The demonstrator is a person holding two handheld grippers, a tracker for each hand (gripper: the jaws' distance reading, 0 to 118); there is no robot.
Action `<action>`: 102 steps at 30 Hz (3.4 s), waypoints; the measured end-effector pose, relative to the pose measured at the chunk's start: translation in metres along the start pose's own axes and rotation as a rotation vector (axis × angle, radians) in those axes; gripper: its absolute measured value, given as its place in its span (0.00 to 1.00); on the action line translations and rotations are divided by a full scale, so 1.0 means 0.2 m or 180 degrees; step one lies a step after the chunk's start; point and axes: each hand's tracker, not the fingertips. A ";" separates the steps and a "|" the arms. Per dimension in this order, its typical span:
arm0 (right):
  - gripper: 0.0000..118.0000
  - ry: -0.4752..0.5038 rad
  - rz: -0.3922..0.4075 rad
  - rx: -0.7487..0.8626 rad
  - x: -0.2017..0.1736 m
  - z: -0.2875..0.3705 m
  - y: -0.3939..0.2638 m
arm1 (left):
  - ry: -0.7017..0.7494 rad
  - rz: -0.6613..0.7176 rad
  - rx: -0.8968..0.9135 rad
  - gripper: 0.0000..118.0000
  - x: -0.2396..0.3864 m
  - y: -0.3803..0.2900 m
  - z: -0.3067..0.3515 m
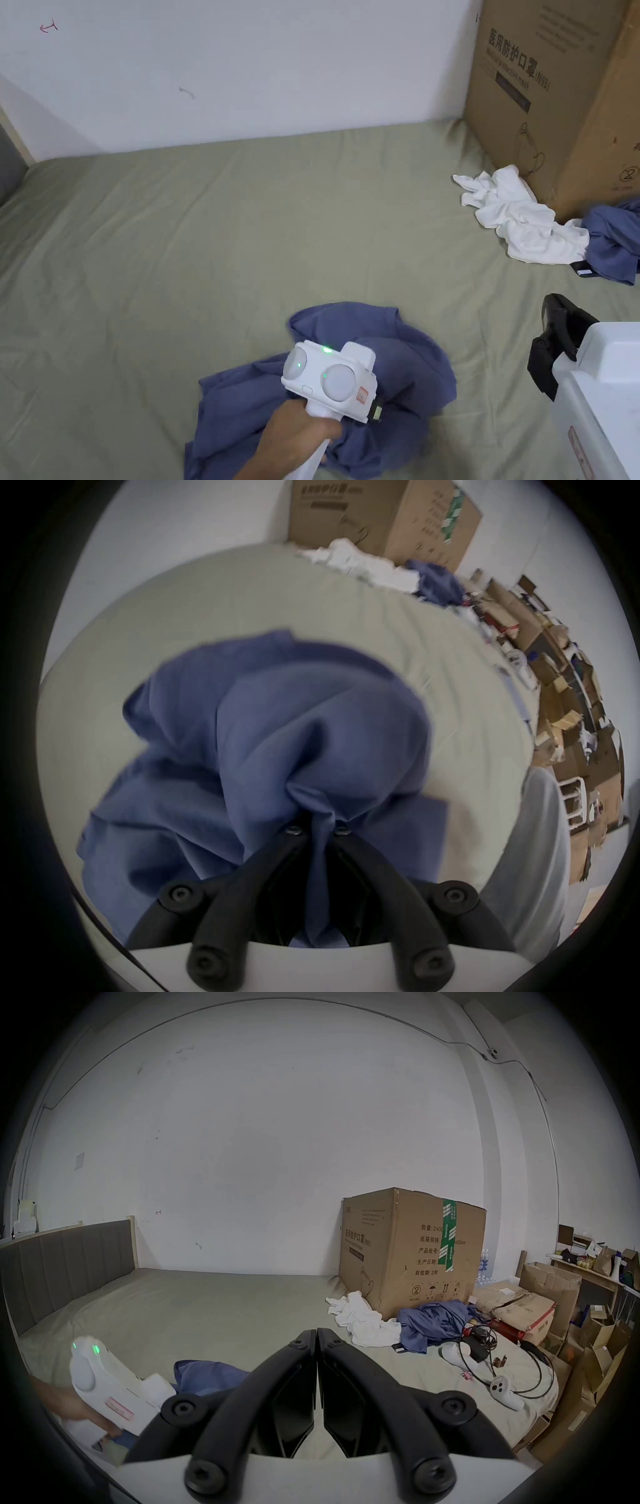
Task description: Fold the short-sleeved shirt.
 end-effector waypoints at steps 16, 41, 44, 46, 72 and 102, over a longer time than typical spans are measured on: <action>0.00 0.0068 -0.0057 0.0162 -0.12 0.05 0.18 | 0.0487 -0.0025 0.2132 0.91 0.01 -0.12 0.94; 0.00 0.0259 -0.0016 0.0420 -0.23 0.07 0.29 | 0.1621 0.0558 0.3386 0.00 -0.42 -0.54 1.27; 0.00 0.0274 -0.0013 0.0407 -0.24 0.07 0.29 | 0.1619 0.0520 0.3359 0.00 -0.42 -0.54 1.27; 0.00 0.0278 -0.0015 0.0396 -0.24 0.06 0.28 | 0.1630 0.0512 0.3280 0.00 -0.43 -0.54 1.27; 0.00 0.0455 0.0032 0.0081 -0.30 -0.05 0.15 | 0.1123 0.1498 0.0385 0.87 -0.69 -0.84 0.44; 0.85 0.0705 -0.0110 -0.2194 -0.37 -1.19 -0.34 | 0.0439 0.1844 0.1282 0.02 -0.75 -0.74 0.74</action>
